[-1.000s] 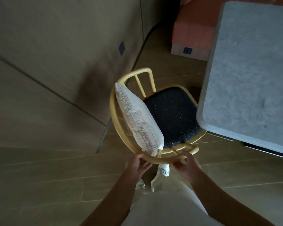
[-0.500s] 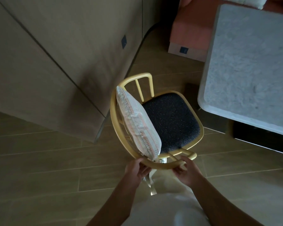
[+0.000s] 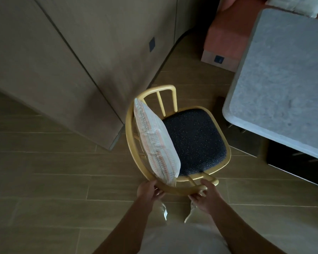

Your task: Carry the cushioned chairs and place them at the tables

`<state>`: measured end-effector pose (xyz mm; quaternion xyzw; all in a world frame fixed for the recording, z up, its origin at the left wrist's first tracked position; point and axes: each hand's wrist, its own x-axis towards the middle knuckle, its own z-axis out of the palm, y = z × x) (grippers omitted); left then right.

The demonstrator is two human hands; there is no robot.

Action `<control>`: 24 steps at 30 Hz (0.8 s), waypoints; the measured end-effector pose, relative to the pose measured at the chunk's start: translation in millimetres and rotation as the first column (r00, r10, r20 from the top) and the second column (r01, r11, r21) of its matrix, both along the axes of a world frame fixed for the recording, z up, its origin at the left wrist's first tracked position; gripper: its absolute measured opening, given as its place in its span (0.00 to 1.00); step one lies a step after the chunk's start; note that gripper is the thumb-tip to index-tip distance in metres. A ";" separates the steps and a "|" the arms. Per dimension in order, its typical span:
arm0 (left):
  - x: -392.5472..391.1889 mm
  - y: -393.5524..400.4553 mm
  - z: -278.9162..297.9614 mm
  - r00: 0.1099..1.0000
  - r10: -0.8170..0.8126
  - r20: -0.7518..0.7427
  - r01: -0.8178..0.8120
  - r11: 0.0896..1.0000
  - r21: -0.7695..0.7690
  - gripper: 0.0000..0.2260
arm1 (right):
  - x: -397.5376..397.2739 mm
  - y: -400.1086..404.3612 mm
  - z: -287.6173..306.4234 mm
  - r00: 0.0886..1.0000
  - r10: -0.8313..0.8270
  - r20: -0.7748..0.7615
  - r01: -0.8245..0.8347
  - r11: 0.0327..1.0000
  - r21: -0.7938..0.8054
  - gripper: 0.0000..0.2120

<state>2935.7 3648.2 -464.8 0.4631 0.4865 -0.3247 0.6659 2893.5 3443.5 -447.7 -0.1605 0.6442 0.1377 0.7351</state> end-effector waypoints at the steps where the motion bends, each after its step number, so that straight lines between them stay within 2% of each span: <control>1: -4.0 -6.0 -1.2 1.000 0.025 -0.002 -0.025 0.999 0.026 0.11 | -2.1 -4.7 -1.6 1.000 0.018 0.011 -0.018 1.000 0.006 0.12; 5: -32.5 -43.3 -1.9 0.990 0.137 0.015 -0.138 0.982 0.131 0.06 | -17.0 -39.9 -9.3 0.992 0.118 0.045 -0.118 0.993 0.007 0.08; 9: -69.9 -93.1 6.3 0.982 0.188 -0.025 -0.185 0.978 0.095 0.04 | -36.1 -90.6 -4.3 0.983 0.180 -0.020 -0.181 0.983 -0.031 0.10; 11: -83.6 -115.0 12.0 0.983 0.180 -0.039 -0.177 0.983 0.057 0.05 | -45.2 -113.2 -2.4 0.985 0.170 -0.039 -0.171 0.984 -0.045 0.10; 18: -112.3 -145.2 19.1 0.989 0.144 -0.040 -0.140 0.987 0.085 0.06 | -70.7 -143.1 1.3 0.993 0.111 -0.031 -0.112 0.993 -0.042 0.08; 24: -128.4 -130.9 14.6 0.997 0.076 -0.030 -0.073 0.992 0.102 0.09 | -92.9 -130.7 -2.9 0.981 0.192 0.032 -0.188 0.977 -0.098 0.05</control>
